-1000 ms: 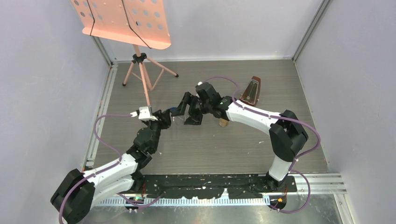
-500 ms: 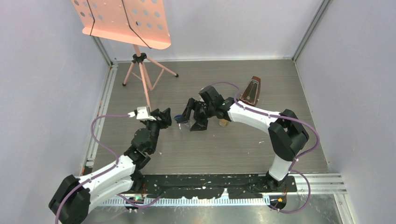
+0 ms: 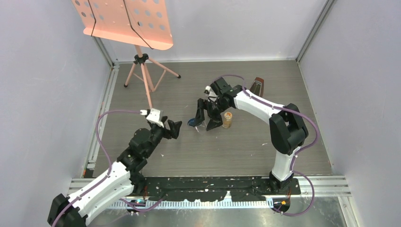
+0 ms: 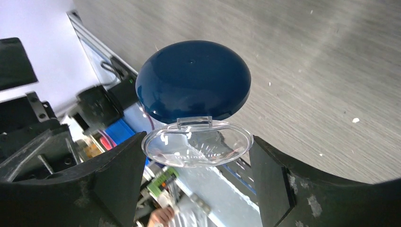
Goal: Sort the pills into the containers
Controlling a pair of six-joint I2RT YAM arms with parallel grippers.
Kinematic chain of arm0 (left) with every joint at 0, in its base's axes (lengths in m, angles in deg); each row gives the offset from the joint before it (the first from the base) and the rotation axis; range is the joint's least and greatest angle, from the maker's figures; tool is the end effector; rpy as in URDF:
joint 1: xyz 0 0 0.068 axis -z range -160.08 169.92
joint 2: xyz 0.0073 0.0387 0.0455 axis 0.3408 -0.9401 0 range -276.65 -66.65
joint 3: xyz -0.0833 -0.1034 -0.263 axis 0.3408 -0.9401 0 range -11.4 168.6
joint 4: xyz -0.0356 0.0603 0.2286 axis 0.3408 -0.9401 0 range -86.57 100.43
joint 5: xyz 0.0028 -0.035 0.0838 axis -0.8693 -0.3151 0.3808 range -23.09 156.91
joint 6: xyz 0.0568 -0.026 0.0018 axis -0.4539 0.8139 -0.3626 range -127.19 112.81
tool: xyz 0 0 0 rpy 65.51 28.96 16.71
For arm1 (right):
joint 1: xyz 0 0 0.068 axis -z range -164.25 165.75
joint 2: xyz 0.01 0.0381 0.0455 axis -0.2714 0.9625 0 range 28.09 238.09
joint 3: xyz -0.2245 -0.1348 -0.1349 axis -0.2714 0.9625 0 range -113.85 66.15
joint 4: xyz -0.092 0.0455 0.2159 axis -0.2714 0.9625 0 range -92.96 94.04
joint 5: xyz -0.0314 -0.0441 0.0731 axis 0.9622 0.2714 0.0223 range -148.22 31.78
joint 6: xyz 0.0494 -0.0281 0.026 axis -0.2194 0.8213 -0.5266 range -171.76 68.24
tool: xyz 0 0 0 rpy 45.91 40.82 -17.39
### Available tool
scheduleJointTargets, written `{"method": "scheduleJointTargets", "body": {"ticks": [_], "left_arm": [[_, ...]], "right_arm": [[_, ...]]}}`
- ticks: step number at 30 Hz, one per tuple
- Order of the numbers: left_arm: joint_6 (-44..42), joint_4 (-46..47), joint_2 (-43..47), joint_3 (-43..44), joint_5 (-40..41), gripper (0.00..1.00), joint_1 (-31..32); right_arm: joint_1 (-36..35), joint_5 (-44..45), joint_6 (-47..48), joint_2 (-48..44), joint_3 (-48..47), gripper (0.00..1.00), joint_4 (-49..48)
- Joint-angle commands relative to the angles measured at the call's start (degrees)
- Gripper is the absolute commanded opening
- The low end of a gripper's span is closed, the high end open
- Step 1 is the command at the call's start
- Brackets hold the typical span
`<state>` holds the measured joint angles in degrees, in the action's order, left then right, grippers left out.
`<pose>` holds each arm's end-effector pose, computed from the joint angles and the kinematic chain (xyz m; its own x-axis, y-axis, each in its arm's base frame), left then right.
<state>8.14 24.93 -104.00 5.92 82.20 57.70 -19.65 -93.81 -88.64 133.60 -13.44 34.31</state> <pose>0.1182 -0.0757 0.2564 -0.1749 -0.1871 -0.9667 0.3495 0.9060 -0.2386 0.2875 0.2383 0.2463 -0.9931 -0.1069 -0.0490 -0.1113 0.7189 0.6862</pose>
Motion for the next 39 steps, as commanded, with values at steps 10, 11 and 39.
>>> {"method": "scheduleJointTargets", "body": {"ticks": [10, 11, 39], "left_arm": [[-11.4, -2.8, -8.7, 5.8, -45.2, 0.76, -5.9], [-11.8, 0.2, -9.9, 5.3, -46.8, 0.76, -5.9], [-9.4, 22.4, -27.7, 4.7, -48.6, 0.35, -5.8]], "right_arm": [[-0.3, -3.2, 18.2, -4.3, -3.6, 0.25, 16.2], [-0.3, -3.0, 18.2, -4.4, -3.6, 0.25, 16.2], [-2.7, -3.8, 16.9, -2.2, -8.0, 0.31, 18.7]]}}
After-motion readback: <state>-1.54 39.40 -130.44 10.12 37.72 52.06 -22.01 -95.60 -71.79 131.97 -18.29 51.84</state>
